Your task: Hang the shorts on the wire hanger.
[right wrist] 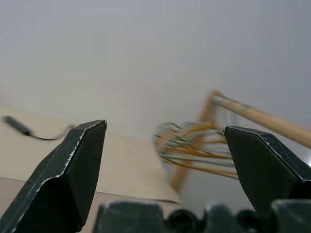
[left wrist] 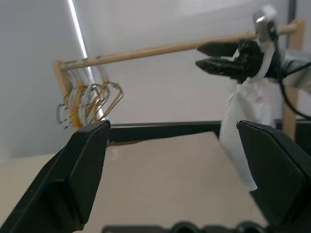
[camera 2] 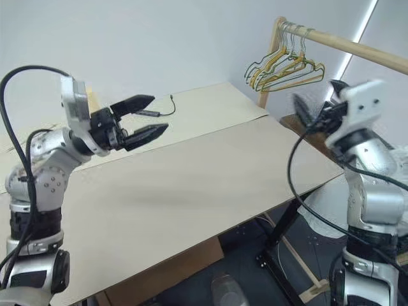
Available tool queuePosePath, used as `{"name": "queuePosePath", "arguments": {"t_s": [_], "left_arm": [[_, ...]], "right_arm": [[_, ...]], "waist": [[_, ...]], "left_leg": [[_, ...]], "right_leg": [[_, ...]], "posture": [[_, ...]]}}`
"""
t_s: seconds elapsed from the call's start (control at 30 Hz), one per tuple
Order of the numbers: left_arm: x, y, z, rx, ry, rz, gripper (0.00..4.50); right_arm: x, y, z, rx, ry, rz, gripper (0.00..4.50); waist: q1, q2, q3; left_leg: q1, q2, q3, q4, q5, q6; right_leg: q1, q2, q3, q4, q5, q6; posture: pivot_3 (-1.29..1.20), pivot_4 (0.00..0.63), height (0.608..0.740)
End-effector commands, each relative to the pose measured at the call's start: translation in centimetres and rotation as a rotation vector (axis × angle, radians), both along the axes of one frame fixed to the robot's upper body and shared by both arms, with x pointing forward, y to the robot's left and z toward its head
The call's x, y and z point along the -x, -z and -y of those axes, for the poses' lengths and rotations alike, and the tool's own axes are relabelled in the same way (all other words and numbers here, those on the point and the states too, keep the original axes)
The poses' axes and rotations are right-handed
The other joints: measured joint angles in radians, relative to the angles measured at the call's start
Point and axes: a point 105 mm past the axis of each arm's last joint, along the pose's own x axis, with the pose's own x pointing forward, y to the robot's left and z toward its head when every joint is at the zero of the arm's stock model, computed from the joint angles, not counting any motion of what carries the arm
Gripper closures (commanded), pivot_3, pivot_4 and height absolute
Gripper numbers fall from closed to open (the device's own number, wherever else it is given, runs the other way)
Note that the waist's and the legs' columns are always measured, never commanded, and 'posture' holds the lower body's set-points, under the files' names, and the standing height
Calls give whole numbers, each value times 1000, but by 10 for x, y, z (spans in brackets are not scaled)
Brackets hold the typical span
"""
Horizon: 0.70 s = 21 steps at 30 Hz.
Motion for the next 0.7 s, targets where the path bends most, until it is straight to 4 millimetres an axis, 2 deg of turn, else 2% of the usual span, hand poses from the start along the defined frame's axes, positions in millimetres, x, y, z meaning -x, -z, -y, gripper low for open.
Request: {"name": "queuePosePath", "arguments": {"t_s": [0.03,0.2,0.23,0.3,0.47,0.57,0.7], "left_arm": [[14,6,-10,-121,-47,40,0],[34,30,-33,-231,-167,-21,0],[40,33,-36,-238,-179,-30,0],[49,38,-41,-247,-197,-52,0],[66,47,-49,-254,-238,-96,0],[70,47,-52,-252,-259,-104,0],[68,47,-52,-247,-265,-112,0]], "right_arm": [[-5,7,-33,99,-244,-83,55],[-11,28,-60,192,-500,-239,55],[-10,33,-63,216,-542,-260,55],[-10,39,-66,251,-598,-296,55],[-11,47,-70,302,-657,-327,55],[-9,53,-74,334,-685,-339,55],[-5,60,-77,356,-691,-337,55]], "waist": [[25,-1,0],[125,-1,1],[148,-1,1],[211,-1,1],[321,0,1],[364,-1,1],[389,-1,1]], "left_leg": [[0,0,0,-1,0,0],[-1,0,0,-5,0,0],[-1,1,0,-6,0,0],[-2,1,0,-8,0,0],[-12,1,3,-9,0,-1],[-15,0,5,-9,0,-1],[-14,1,11,-9,1,-2]], "right_leg": [[0,0,0,0,0,0],[-4,0,0,0,-1,-3],[-5,0,0,0,2,-9],[-8,0,-2,0,2,-12],[-21,-1,-4,1,2,-15],[-22,-1,-6,0,2,-16],[-22,-1,-8,1,2,-19]], "posture": [[-96,0,740],[21,1,740],[42,6,740],[62,11,740],[99,22,740],[110,26,740],[107,33,740]]}}
